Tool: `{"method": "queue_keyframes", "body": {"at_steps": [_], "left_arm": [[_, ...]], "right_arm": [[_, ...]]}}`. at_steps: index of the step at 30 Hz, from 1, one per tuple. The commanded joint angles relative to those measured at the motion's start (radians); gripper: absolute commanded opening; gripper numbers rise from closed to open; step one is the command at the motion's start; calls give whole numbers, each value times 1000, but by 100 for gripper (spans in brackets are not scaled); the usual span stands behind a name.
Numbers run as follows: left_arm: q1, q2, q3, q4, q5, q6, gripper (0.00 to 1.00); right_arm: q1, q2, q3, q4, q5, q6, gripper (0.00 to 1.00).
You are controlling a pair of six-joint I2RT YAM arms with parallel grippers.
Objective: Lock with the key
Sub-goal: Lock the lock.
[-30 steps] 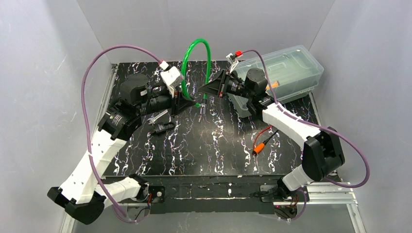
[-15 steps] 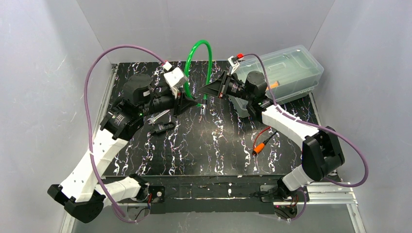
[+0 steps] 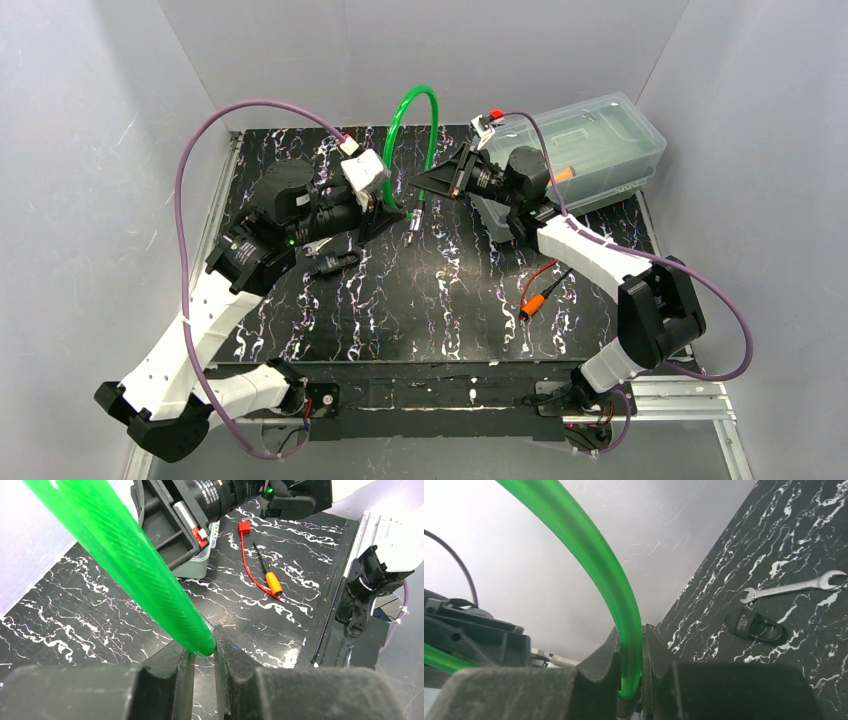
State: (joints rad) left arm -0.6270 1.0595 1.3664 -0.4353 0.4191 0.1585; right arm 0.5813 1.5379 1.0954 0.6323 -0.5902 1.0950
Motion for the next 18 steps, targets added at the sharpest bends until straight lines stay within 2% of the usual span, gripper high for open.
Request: {"method": "queue_keyframes", "body": {"at_steps": [1,9,18], "left_arm": [[-3,-17,-31,-31,-26,33,0],[-5,-15,-34,-40,-5,25,0],[-5,63,4,21,-92,-42,0]], "right_arm": [[-9,-33,25,146,-23,79,1],[-12,-33,29,158,-35,80,1],[16,-39,14,155,-53,57,1]]}}
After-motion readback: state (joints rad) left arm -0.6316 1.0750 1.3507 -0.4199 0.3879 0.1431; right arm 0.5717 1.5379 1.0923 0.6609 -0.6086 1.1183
